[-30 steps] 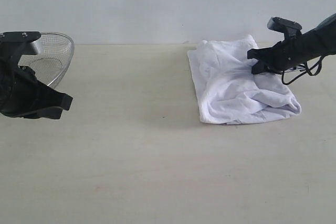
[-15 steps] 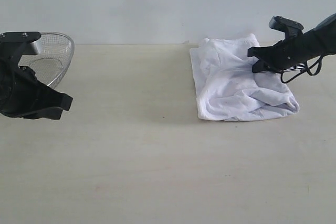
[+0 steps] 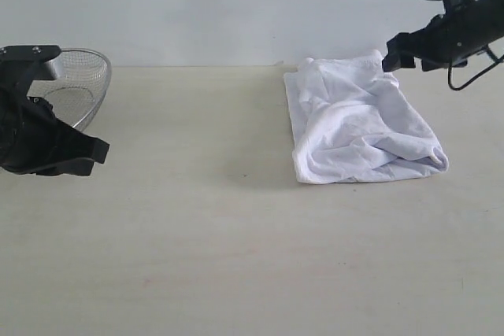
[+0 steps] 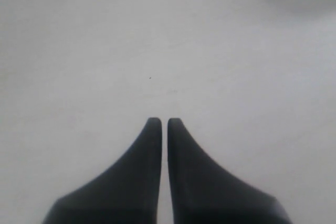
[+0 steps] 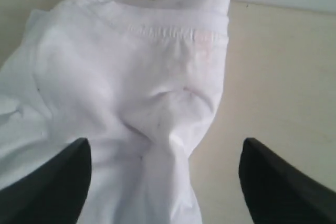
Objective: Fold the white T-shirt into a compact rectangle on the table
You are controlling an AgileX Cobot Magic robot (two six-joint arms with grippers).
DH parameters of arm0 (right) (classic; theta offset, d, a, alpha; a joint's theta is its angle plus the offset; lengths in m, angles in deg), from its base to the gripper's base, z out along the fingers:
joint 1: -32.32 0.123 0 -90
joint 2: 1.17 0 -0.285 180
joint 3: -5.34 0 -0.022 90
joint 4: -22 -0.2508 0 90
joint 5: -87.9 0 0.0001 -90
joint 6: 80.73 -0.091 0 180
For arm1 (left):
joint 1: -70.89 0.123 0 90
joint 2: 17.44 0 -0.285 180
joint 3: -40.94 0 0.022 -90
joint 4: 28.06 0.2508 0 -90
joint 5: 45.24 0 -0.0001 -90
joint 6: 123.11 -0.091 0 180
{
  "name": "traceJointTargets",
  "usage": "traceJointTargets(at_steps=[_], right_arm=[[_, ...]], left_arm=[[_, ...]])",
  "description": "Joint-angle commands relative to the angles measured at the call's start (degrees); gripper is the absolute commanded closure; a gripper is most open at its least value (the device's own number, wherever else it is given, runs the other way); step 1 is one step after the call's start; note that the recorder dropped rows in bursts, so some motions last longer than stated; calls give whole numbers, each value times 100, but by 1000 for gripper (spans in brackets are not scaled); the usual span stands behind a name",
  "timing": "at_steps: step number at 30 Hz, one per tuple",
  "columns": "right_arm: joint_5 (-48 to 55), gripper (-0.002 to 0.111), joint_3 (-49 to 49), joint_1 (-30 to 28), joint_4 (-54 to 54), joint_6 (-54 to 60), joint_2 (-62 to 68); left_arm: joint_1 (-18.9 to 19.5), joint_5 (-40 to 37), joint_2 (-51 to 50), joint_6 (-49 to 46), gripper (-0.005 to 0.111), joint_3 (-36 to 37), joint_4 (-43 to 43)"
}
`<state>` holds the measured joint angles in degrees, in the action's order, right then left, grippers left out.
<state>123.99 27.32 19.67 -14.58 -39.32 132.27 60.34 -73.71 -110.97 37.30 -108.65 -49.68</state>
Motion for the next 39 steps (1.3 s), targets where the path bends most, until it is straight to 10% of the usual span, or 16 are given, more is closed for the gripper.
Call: traceJointTargets(at_steps=[1,7,16,24,34,39], right_arm=[[314,43,-12,-48,603,-403,-699],[1091,109,-12,-48,859,-489,-1309],[2898,109,-90,-37,533,-228,-1592],[3387,109,-955,324,-1135,867,-1875],[2629,109,-3115,2026,-2083,2515,-3370],[1440,109,-4850,3540,-4403,4956,-4320]], left_arm=[[16,263,37,-21,102,26,7],[16,571,37,-152,102,26,7],[-34,927,37,-788,102,26,-446],[-411,806,37,-4323,102,26,-3640],[-858,116,656,-5746,102,1150,-5642],[-1152,524,2774,-6468,102,2674,-6941]])
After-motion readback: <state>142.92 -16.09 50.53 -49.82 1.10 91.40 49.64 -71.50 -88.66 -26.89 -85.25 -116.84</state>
